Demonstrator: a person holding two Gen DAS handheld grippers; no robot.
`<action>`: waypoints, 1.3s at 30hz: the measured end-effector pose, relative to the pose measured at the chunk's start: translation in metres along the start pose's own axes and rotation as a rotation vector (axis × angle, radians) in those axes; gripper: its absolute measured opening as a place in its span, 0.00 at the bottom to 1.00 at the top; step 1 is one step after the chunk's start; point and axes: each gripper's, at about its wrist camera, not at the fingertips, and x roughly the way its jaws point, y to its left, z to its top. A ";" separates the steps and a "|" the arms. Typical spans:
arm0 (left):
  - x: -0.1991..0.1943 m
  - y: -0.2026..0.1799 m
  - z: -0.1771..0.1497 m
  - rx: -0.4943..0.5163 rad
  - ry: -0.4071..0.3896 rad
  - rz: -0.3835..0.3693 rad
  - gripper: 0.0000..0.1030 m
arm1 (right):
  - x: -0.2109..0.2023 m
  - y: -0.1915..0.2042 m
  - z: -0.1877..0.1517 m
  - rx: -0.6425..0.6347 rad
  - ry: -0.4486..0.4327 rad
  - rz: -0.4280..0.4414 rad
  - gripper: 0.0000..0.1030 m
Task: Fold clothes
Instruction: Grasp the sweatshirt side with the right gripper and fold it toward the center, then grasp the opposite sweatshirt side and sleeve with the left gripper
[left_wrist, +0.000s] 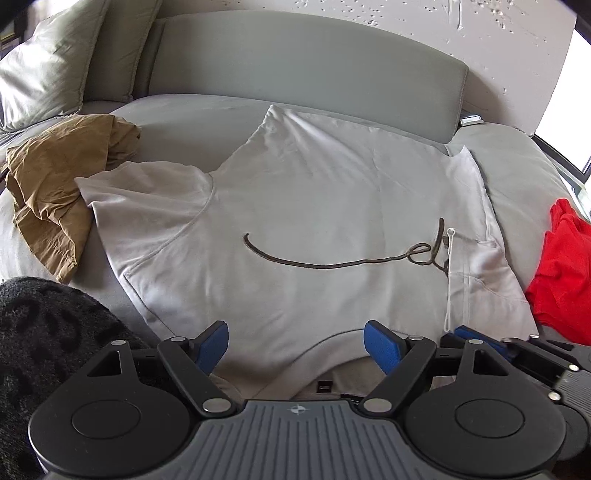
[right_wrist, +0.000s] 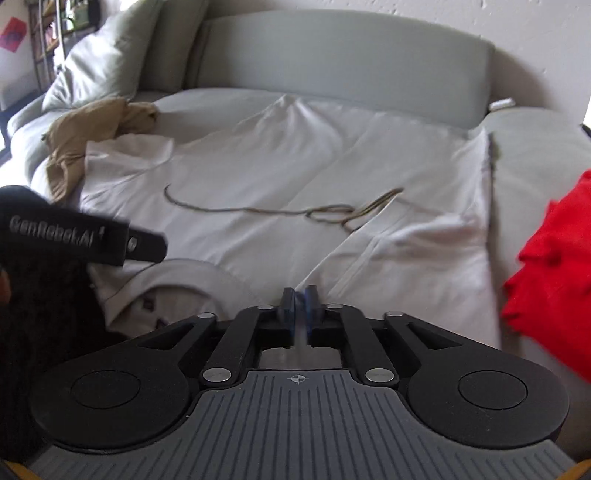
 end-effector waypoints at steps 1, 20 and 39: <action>0.000 0.001 0.000 -0.003 0.001 0.000 0.78 | -0.005 -0.001 0.000 0.012 -0.005 0.012 0.27; -0.001 0.035 0.019 -0.081 -0.017 0.026 0.74 | -0.033 -0.063 -0.002 0.303 0.037 -0.054 0.29; 0.045 0.231 0.089 -0.640 -0.110 -0.009 0.25 | -0.030 -0.037 0.016 0.482 0.033 0.213 0.56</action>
